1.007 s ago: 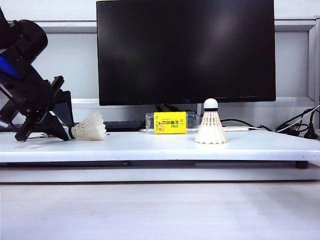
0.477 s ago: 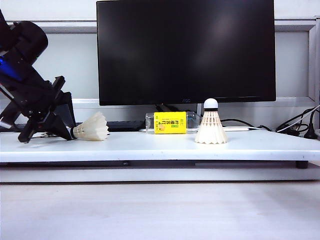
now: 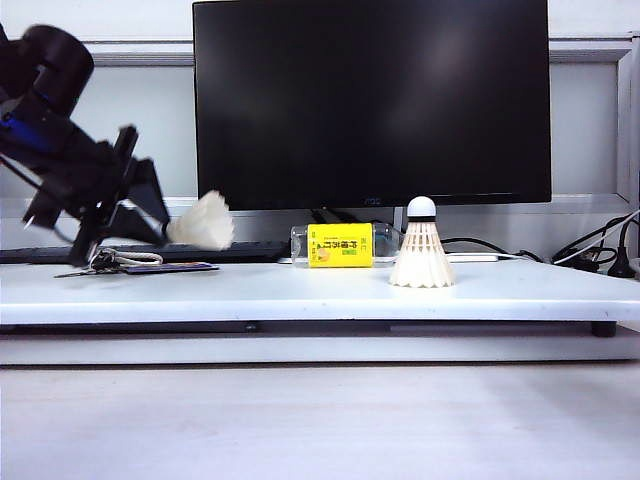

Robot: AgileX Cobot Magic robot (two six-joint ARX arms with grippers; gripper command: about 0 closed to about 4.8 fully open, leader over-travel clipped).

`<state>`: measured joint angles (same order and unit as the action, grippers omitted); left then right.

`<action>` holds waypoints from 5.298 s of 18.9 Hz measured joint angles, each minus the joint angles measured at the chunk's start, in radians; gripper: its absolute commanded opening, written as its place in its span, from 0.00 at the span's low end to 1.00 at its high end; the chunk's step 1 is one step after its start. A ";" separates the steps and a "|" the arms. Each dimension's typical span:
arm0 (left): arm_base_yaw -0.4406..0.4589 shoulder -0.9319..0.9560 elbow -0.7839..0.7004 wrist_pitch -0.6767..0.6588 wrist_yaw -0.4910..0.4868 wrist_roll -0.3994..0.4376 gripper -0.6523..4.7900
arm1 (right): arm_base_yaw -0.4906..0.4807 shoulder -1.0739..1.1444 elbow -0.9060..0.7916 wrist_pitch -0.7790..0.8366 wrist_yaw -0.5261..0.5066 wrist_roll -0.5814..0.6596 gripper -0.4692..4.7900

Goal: Stack the badminton balls on the table vertically.

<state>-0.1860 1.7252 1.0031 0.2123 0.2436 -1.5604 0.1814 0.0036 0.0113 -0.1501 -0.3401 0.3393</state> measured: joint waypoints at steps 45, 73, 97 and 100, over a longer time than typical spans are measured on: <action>-0.581 -0.049 0.061 0.296 -0.303 1.543 0.34 | 0.000 0.000 0.000 -0.005 0.000 -0.022 0.25; -0.639 0.159 0.135 0.360 -0.370 1.613 0.38 | 0.000 0.000 0.000 -0.006 0.000 -0.023 0.25; -0.638 0.173 0.148 0.369 -0.379 1.638 0.75 | 0.000 0.000 0.000 -0.006 -0.001 -0.023 0.25; -0.638 0.145 0.159 0.366 -0.379 1.638 0.75 | 0.000 0.000 0.000 -0.006 -0.001 -0.023 0.25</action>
<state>-0.8242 1.8702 1.1622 0.5785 -0.1356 0.0780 0.1810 0.0036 0.0113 -0.1558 -0.3412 0.3168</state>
